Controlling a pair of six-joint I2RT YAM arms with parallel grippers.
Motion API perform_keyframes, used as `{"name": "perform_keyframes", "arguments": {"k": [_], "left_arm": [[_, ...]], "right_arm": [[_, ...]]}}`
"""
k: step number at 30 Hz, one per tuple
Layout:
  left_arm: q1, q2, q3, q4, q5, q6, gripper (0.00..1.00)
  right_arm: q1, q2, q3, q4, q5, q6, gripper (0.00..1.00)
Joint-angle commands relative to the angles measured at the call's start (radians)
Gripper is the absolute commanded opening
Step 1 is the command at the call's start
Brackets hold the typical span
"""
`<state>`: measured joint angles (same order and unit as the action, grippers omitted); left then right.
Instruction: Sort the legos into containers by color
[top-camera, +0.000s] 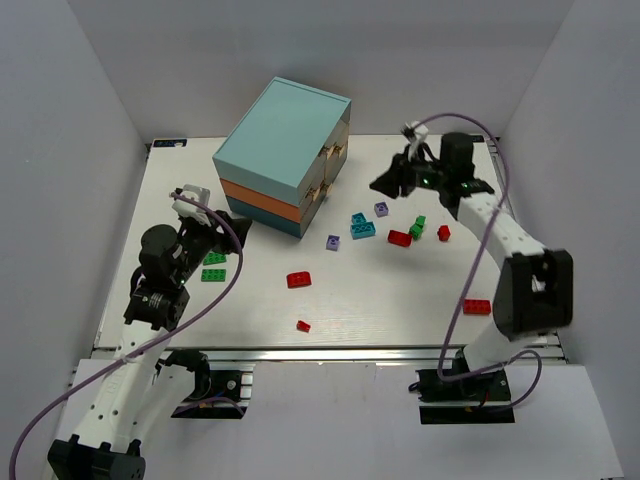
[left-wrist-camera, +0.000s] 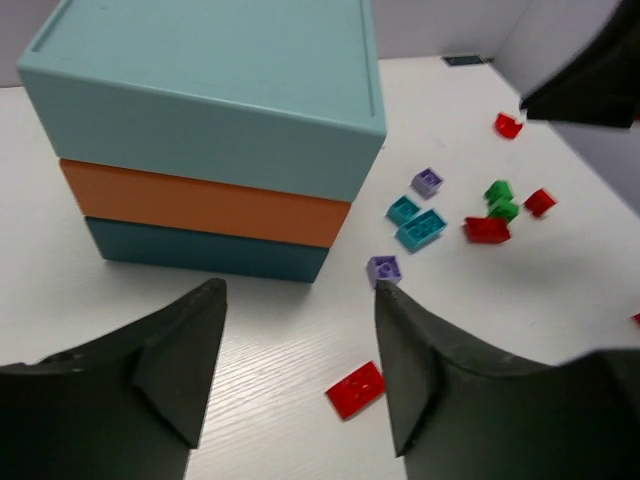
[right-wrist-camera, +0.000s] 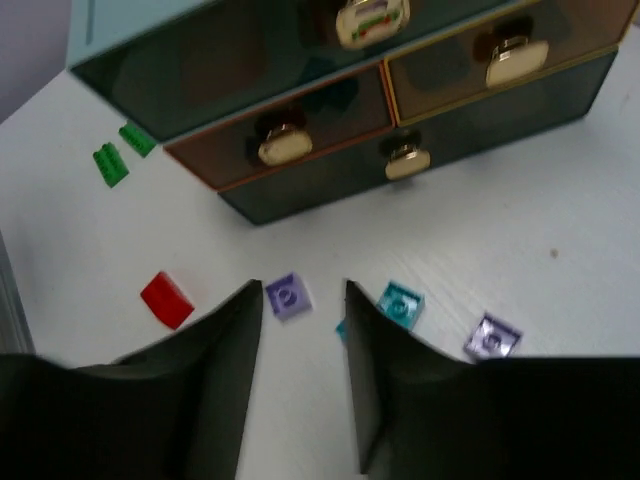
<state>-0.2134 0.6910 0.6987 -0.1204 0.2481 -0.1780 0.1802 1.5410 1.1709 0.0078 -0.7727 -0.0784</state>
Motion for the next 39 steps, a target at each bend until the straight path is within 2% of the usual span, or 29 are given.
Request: {"name": "perform_keyframes", "arguments": {"k": [1, 3, 4, 5, 7, 13, 20, 33, 39], "left_arm": [[-0.003, -0.004, 0.03, -0.015, -0.036, 0.005, 0.74], [-0.003, -0.004, 0.03, -0.018, -0.047, 0.009, 0.78], [-0.003, -0.004, 0.031, -0.019, -0.052, 0.011, 0.78], [-0.003, -0.002, 0.032, -0.022, -0.055, 0.012, 0.79], [0.006, 0.001, 0.033, -0.024, -0.059, 0.017, 0.8], [0.006, 0.021, 0.044, -0.038, -0.053, 0.028, 0.8], [0.006, 0.025, 0.045, -0.038, -0.041, 0.032, 0.81], [0.006, 0.024, 0.045, -0.038, -0.04, 0.035, 0.81], [0.006, 0.022, 0.045, -0.038, -0.038, 0.035, 0.81]], "right_arm": [[0.042, 0.135, 0.183, 0.063, 0.053, 0.3, 0.5], [0.054, 0.241, 0.299, 0.087, 0.052, 0.468, 0.58], [0.059, 0.279, 0.337, 0.112, 0.038, 0.515, 0.65], [0.061, 0.312, 0.376, 0.124, 0.03, 0.56, 0.67], [0.071, 0.419, 0.493, 0.15, 0.006, 0.688, 0.67], [0.087, 0.626, 0.714, 0.19, -0.023, 0.876, 0.67], [0.1, 0.731, 0.76, 0.251, -0.071, 0.96, 0.67], [0.128, 0.751, 0.774, 0.354, -0.125, 1.059, 0.65], [0.139, 0.751, 0.759, 0.406, -0.152, 1.097, 0.6]]}}
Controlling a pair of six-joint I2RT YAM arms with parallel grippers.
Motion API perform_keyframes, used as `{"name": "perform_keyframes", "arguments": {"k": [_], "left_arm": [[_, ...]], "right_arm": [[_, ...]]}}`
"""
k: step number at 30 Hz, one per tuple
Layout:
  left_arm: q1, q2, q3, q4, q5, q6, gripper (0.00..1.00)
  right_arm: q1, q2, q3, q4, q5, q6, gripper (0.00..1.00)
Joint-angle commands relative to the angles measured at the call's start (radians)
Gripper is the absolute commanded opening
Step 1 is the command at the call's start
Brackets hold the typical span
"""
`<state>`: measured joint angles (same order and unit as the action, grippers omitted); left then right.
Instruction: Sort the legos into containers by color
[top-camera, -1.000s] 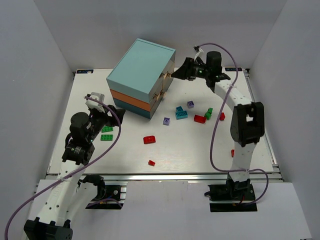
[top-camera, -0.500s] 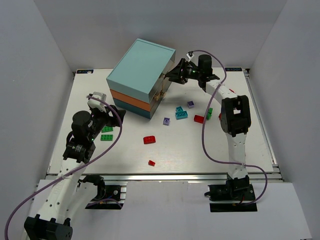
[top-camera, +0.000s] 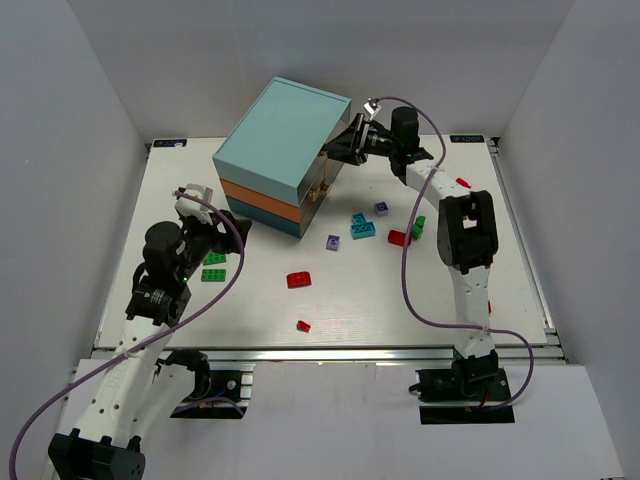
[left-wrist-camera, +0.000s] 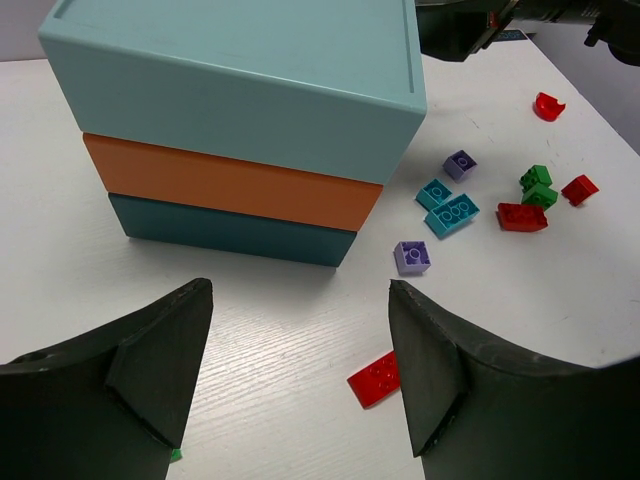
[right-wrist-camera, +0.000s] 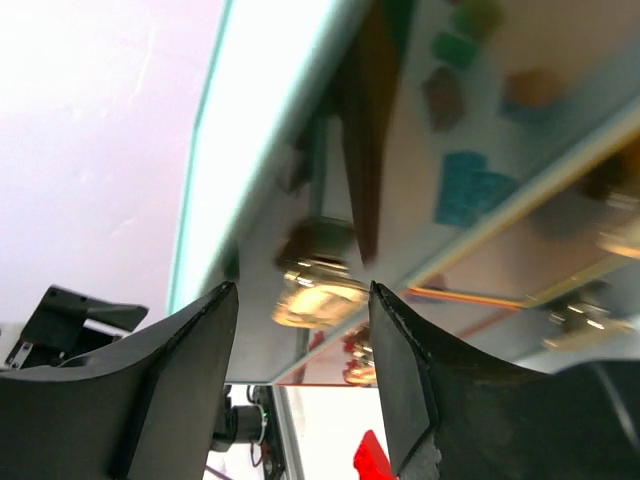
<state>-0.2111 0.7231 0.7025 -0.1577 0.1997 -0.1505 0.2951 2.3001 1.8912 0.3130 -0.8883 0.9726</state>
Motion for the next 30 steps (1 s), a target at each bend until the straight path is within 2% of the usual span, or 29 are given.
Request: {"name": "perform_keyframes", "arguments": {"k": [1, 7, 10, 11, 13, 14, 17, 20, 30], "left_arm": [[0.004, -0.008, 0.041, 0.001, 0.009, 0.008, 0.81], [0.004, -0.008, 0.041, 0.001, 0.01, 0.008, 0.81], [0.004, -0.008, 0.041, 0.0, 0.01, 0.009, 0.81], [0.004, -0.007, 0.041, 0.001, 0.009, 0.008, 0.81], [0.004, -0.007, 0.041, 0.003, 0.01, 0.009, 0.81], [0.004, -0.005, 0.041, 0.001, 0.01, 0.008, 0.81], [0.004, -0.005, 0.04, 0.001, 0.01, 0.008, 0.81], [0.004, -0.001, 0.038, 0.004, 0.01, 0.005, 0.81], [0.004, 0.002, 0.035, 0.003, 0.004, 0.0, 0.81]], "right_arm": [[0.026, -0.01, 0.037, 0.107, -0.04, 0.057, 0.6], [0.032, 0.004, 0.052, 0.089, -0.012, 0.044, 0.57], [0.033, 0.009, 0.048, 0.093, -0.008, 0.046, 0.45], [0.03, 0.007, 0.037, 0.095, -0.006, 0.044, 0.37], [0.026, -0.002, 0.023, 0.098, -0.005, 0.038, 0.29], [0.022, -0.008, 0.005, 0.103, -0.001, 0.034, 0.21], [0.013, -0.039, -0.044, 0.094, 0.009, -0.006, 0.13], [-0.008, -0.091, -0.124, 0.095, 0.014, -0.041, 0.1], [-0.085, -0.266, -0.377, 0.138, -0.012, -0.086, 0.1]]}}
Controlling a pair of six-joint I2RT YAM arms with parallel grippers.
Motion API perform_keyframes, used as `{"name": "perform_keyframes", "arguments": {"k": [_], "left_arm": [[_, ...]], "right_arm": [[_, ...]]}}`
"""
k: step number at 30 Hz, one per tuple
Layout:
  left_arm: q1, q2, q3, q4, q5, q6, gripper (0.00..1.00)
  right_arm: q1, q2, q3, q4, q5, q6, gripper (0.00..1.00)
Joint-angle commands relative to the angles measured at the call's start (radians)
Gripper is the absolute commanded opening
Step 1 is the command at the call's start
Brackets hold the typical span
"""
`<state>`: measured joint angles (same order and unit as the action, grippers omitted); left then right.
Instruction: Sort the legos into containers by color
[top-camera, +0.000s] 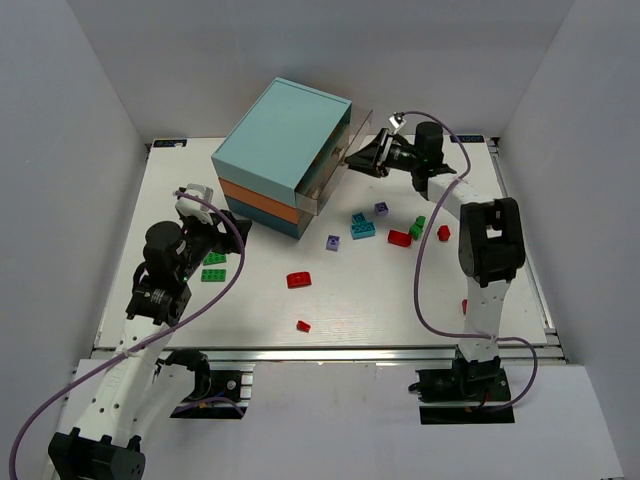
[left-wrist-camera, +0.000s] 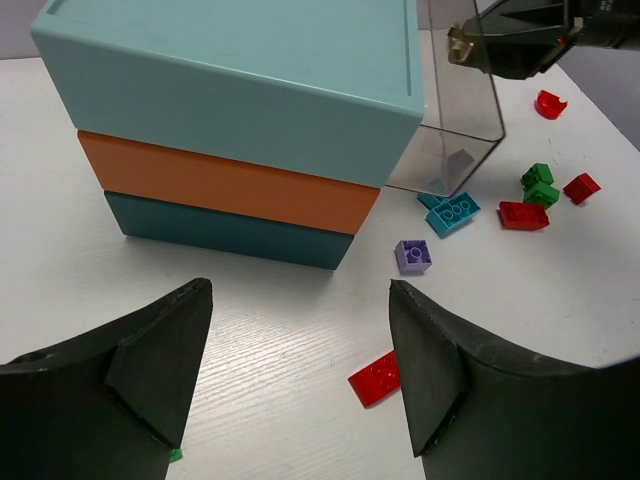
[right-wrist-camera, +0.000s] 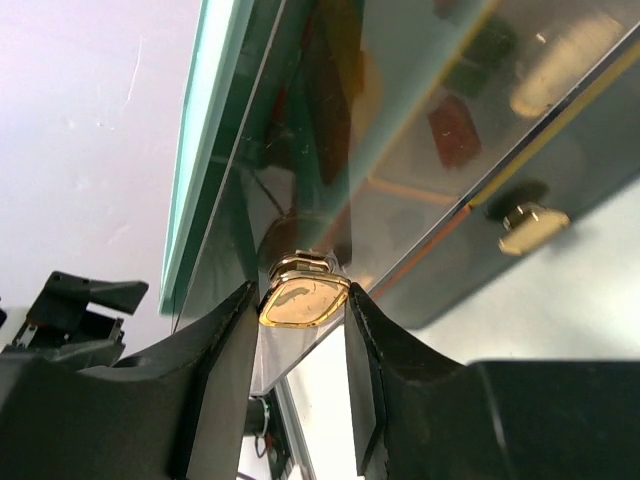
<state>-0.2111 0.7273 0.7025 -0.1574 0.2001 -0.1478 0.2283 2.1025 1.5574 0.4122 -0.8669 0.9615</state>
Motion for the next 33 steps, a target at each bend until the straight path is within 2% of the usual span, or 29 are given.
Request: {"name": "perform_keyframes", "arguments": {"k": [1, 5, 7, 8, 9, 10, 17, 20, 21, 22, 23, 24, 26, 27, 29, 30, 32, 33], "left_arm": [[0.004, 0.0, 0.035, 0.004, 0.002, -0.004, 0.81], [0.004, 0.004, 0.035, 0.002, -0.005, -0.004, 0.81], [0.004, 0.007, 0.034, 0.002, -0.014, -0.006, 0.81], [0.004, 0.009, 0.034, -0.001, -0.018, -0.004, 0.82], [0.004, 0.009, 0.034, 0.001, -0.022, -0.007, 0.82], [0.004, 0.014, 0.034, -0.001, -0.033, -0.009, 0.83], [0.004, 0.057, 0.043, -0.025, -0.094, -0.027, 0.86], [0.004, 0.09, 0.054, -0.05, -0.16, -0.053, 0.84], [0.004, 0.112, 0.057, -0.059, -0.184, -0.064, 0.78], [0.004, 0.125, 0.06, -0.068, -0.229, -0.073, 0.68], [0.004, 0.142, 0.066, -0.095, -0.284, -0.096, 0.46], [0.004, 0.177, 0.081, -0.108, -0.309, -0.108, 0.35], [0.004, 0.221, 0.097, -0.149, -0.364, -0.13, 0.18], [0.004, 0.247, 0.113, -0.169, -0.385, -0.148, 0.16], [0.004, 0.332, 0.135, -0.224, -0.419, -0.167, 0.16], [0.004, 0.365, 0.156, -0.241, -0.439, -0.17, 0.25], [0.004, 0.456, 0.176, -0.289, -0.455, -0.18, 0.43], [0.004, 0.484, 0.187, -0.301, -0.467, -0.185, 0.56]], "right_arm": [[-0.024, -0.075, -0.052, 0.039, -0.04, -0.079, 0.12], [-0.04, -0.107, -0.088, 0.039, -0.047, -0.086, 0.15], [-0.049, -0.113, -0.096, 0.039, -0.052, -0.095, 0.27], [-0.05, -0.111, -0.094, 0.033, -0.058, -0.096, 0.38], [-0.055, -0.107, -0.088, 0.03, -0.07, -0.102, 0.73], [-0.053, -0.102, -0.073, 0.028, -0.105, -0.104, 0.89], [-0.069, -0.171, -0.146, -0.018, -0.164, -0.184, 0.89], [-0.08, -0.254, -0.198, -0.172, -0.14, -0.327, 0.89], [-0.078, -0.281, -0.209, -0.237, -0.092, -0.457, 0.89], [-0.078, -0.338, -0.22, -0.369, -0.063, -0.525, 0.89], [-0.073, -0.37, -0.249, -0.445, -0.028, -0.597, 0.89], [-0.073, -0.404, -0.27, -0.496, 0.042, -0.71, 0.89], [-0.072, -0.516, -0.324, -0.584, 0.091, -0.786, 0.89], [-0.075, -0.56, -0.394, -0.593, 0.118, -0.809, 0.88], [-0.076, -0.698, -0.459, -0.604, 0.144, -0.866, 0.78], [-0.076, -0.748, -0.508, -0.612, 0.184, -0.886, 0.59], [-0.076, -0.887, -0.559, -0.589, 0.203, -0.911, 0.3], [-0.076, -0.936, -0.616, -0.573, 0.215, -0.912, 0.11]]}}
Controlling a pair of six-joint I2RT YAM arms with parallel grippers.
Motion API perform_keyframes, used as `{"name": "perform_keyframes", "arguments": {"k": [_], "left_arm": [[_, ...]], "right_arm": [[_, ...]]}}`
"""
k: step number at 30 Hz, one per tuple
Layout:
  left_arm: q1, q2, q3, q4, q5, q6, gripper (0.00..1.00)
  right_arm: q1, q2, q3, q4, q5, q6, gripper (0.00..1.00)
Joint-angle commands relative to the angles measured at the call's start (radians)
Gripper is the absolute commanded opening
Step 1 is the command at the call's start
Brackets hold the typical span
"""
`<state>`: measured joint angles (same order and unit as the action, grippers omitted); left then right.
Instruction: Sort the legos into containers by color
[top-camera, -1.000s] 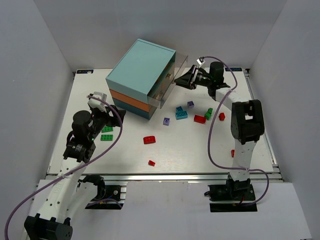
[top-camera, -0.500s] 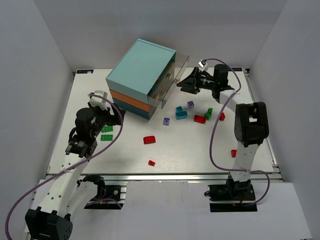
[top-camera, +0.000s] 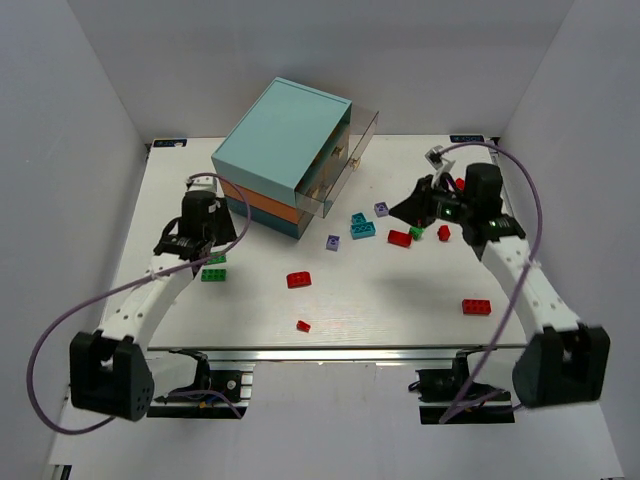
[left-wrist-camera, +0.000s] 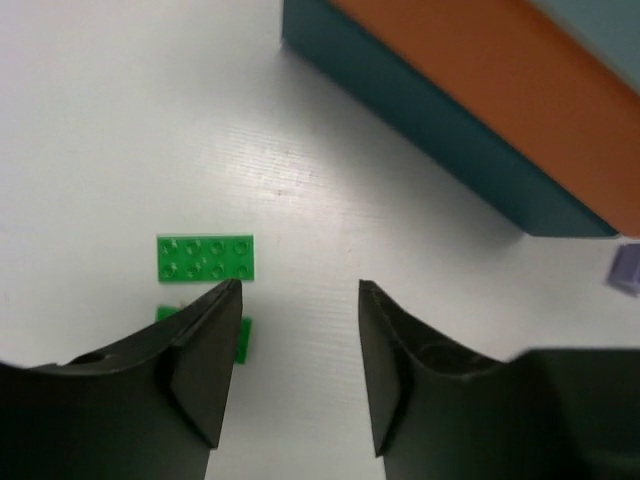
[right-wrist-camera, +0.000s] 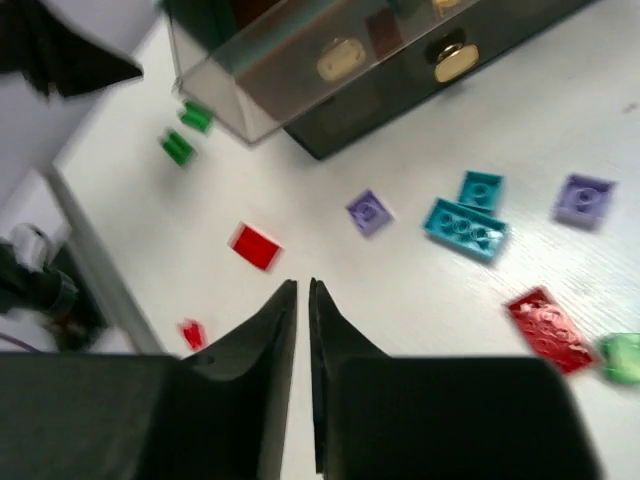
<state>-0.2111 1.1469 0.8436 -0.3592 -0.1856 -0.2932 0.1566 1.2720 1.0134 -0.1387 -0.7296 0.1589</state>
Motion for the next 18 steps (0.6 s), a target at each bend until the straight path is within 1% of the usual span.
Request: {"name": "perform_keyframes", "arguments": {"k": [1, 2, 3, 4, 5, 6, 9, 11, 13, 15, 18], "left_arm": [[0.004, 0.107, 0.063, -0.127, -0.09, -0.055, 0.63], [0.004, 0.125, 0.063, -0.132, -0.101, -0.064, 0.68], [0.013, 0.138, 0.064, -0.138, -0.115, -0.081, 0.77], [0.013, 0.152, 0.069, -0.152, -0.109, -0.092, 0.79], [0.013, 0.175, 0.075, -0.161, -0.113, -0.115, 0.8], [0.024, 0.188, 0.078, -0.171, -0.123, -0.139, 0.83], [0.049, 0.227, 0.086, -0.205, -0.135, -0.221, 0.83], [0.088, 0.244, 0.087, -0.222, -0.141, -0.262, 0.83], [0.111, 0.272, 0.095, -0.239, -0.126, -0.282, 0.84], [0.13, 0.292, 0.103, -0.23, -0.111, -0.273, 0.84], [0.157, 0.333, 0.129, -0.227, -0.077, -0.23, 0.89]], "right_arm": [[-0.008, -0.188, -0.099, -0.009, 0.072, -0.134, 0.07], [-0.008, -0.218, -0.123, 0.011, 0.059, -0.146, 0.07], [-0.009, -0.247, -0.149, 0.025, 0.011, -0.154, 0.16], [-0.009, -0.291, -0.195, 0.037, -0.017, -0.206, 0.24], [-0.017, -0.305, -0.212, 0.045, -0.042, -0.226, 0.35], [-0.019, -0.327, -0.219, 0.039, -0.065, -0.246, 0.38], [-0.026, -0.332, -0.213, 0.011, -0.108, -0.275, 0.39], [-0.028, -0.339, -0.213, 0.007, -0.123, -0.285, 0.39], [-0.029, -0.361, -0.22, 0.005, -0.117, -0.295, 0.39], [-0.028, -0.379, -0.219, 0.002, -0.108, -0.308, 0.39], [-0.02, -0.399, -0.223, -0.007, -0.1, -0.315, 0.39]]}}
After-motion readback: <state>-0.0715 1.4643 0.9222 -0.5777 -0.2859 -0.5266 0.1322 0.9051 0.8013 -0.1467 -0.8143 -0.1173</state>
